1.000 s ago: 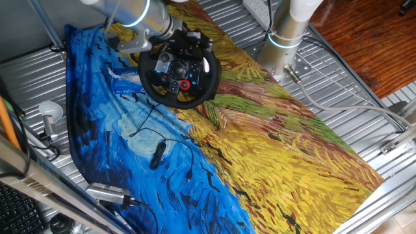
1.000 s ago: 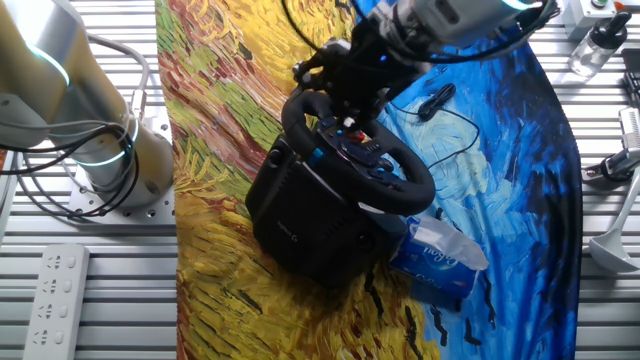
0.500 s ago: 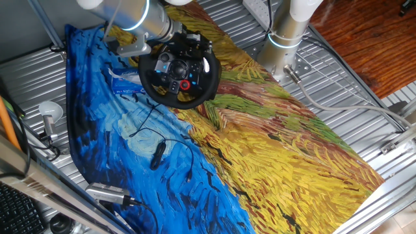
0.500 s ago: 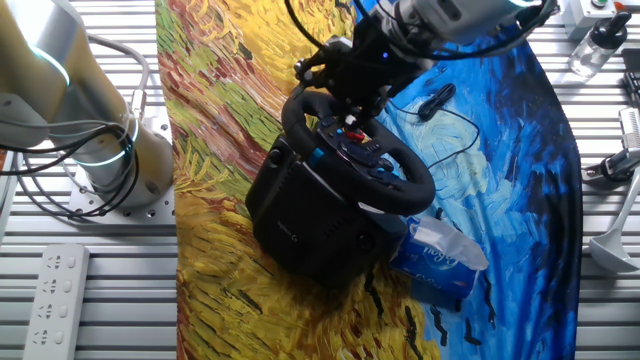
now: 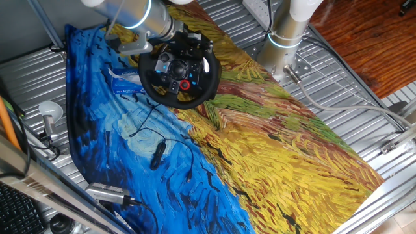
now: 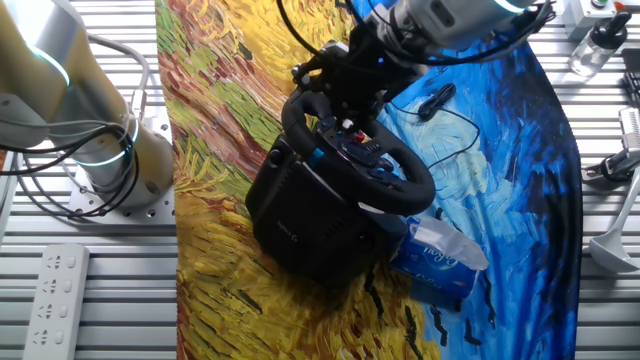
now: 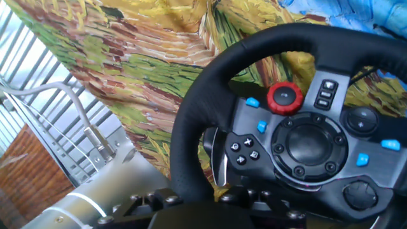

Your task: Rotate the steering wheel 90 degrees clockwise

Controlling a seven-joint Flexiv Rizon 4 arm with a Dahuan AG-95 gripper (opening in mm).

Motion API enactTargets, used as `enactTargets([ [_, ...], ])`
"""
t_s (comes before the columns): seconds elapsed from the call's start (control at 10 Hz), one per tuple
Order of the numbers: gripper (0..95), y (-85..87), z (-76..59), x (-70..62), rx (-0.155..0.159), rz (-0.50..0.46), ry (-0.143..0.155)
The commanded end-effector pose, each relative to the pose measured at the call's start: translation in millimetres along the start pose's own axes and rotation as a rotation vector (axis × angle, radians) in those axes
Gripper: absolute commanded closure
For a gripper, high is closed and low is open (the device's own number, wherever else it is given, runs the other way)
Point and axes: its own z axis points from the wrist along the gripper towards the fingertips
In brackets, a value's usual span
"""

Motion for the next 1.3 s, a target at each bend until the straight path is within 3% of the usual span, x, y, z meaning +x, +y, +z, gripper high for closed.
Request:
enactTargets([
  [0.1,38.0,0.1,0.2,0.1,0.0,0.01,0.0],
  [0.6,38.0,0.1,0.2,0.1,0.009,0.011,-0.024],
  [0.7,38.0,0.1,0.2,0.1,0.002,0.017,-0.048],
  [1.3,38.0,0.1,0.2,0.1,-0.011,0.021,-0.05],
])
